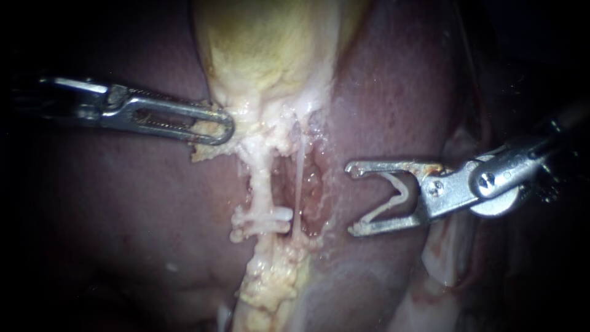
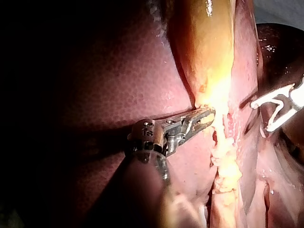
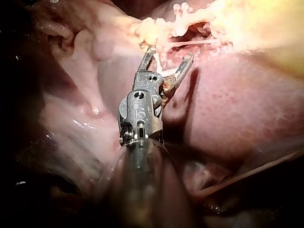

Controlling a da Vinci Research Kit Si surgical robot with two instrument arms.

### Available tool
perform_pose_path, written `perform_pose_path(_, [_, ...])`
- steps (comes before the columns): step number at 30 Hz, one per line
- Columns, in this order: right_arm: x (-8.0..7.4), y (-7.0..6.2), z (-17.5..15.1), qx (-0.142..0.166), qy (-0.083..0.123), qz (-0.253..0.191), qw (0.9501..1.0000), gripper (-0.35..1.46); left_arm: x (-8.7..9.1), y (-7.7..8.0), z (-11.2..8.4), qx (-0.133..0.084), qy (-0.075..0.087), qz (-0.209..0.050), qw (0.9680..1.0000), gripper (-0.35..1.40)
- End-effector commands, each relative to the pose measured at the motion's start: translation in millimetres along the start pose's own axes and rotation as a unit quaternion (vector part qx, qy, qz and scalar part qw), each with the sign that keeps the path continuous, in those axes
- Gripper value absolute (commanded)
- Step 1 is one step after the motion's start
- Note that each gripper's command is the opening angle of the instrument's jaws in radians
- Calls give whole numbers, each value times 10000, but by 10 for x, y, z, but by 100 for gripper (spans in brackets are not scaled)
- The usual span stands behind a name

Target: Clipping third clip left tube

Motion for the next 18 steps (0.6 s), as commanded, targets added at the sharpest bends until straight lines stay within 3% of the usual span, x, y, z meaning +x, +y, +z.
perform_pose_path(1, [0, 0, 0, -1, 1, 5, 10000, 50, 0, 0, -1, -6, -2, 0, 10000, -35])
perform_pose_path(7, [1, 1, 1, 21, 14, 8, 10000, 50, 12, 11, -30, -94, -73, -98, 9999, -35])
perform_pose_path(13, [3, 2, 4, 72, 27, 13, 10000, 50, 36, 26, -78, -145, 150, -196, 9996, -35])
perform_pose_path(18, [8, 2, 11, 152, 193, 33, 9997, 50, 36, 30, -86, -127, 169, -212, 9996, -35])
